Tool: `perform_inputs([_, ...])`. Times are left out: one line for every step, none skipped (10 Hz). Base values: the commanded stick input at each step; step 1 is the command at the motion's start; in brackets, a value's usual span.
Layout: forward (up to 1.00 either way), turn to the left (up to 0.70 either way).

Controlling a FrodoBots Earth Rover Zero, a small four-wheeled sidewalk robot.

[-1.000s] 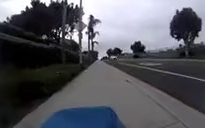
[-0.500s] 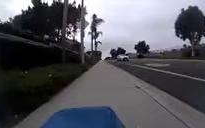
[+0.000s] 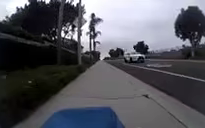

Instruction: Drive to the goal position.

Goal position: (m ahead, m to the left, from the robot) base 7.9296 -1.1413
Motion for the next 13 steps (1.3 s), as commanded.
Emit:
perform_inputs([1.0, 0.0])
perform_inputs([1.0, 0.08])
perform_inputs([1.0, 0.27])
perform_inputs([1.0, 0.27])
perform_inputs([1.0, 0.27])
perform_inputs([1.0, 0.27])
perform_inputs([1.0, 0.27])
perform_inputs([1.0, 0.27])
perform_inputs([1.0, 0.22])
perform_inputs([1.0, 0.03])
perform_inputs([1.0, 0.0])
perform_inputs([1.0, 0.0])
perform_inputs([1.0, 0.0])
